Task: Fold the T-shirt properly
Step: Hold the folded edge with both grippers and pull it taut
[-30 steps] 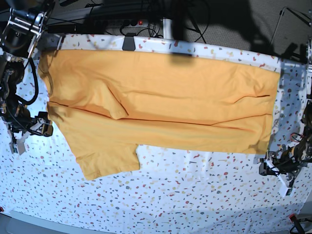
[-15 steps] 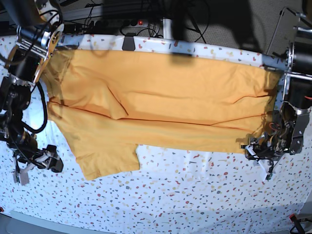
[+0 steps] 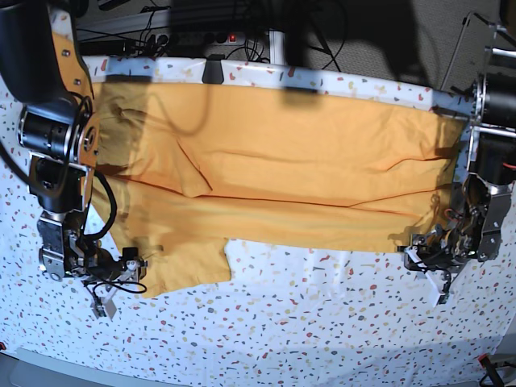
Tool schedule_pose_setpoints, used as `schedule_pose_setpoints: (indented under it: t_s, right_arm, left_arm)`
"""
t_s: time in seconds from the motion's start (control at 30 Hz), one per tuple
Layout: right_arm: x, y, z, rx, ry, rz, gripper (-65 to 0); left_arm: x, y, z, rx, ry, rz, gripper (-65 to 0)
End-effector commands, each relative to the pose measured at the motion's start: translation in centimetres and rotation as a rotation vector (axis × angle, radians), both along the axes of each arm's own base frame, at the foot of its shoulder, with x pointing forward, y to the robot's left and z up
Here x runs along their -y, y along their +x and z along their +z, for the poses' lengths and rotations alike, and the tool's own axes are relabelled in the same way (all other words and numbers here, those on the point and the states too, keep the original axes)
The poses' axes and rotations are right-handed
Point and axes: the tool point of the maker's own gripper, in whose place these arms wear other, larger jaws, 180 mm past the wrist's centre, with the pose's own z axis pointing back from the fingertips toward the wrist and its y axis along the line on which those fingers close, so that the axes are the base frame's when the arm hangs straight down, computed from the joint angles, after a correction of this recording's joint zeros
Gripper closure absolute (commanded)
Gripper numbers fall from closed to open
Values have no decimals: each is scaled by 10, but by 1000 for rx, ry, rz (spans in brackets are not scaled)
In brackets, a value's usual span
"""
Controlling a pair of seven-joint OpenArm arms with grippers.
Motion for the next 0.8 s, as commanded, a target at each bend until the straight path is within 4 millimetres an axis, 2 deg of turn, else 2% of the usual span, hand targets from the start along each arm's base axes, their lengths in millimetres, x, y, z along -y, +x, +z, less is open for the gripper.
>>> schedule_pose_setpoints:
  t_s: [0.0,0.2,0.37,0.47,0.57,0.6,0.67,0.77]
  right_arm:
    - [9,15,22,58,-21,-24,-351]
    - [24,-2,1,6,-59,-60,-351]
    - [16,-15,-19,-30,-49,-50,-343]
    - [12,-24,-30,-51,-46,-45,-251]
    - [13,-29,-36,-67,-48,-45,-192]
    - [15,-30,-36,-68,-50,-47,-150]
    - [16,-30,-36,-68,-52,-47,-14]
    - [19,-31,-35,-72,-56,-47,0]
  left_arm:
    - [-6,16,24,67,-1,8,-290]
    - [-6,14,22,55,1,8,-290]
    - [-6,16,24,71,-5,9,-290]
    - [-6,15,23,68,-4,11,-290]
    - [-10,11,15,46,-4,23,-290]
    - [-13,10,11,41,0,28,-290]
    - [-19,7,6,37,28,30,-290]
    - [-26,5,3,29,75,21,-290]
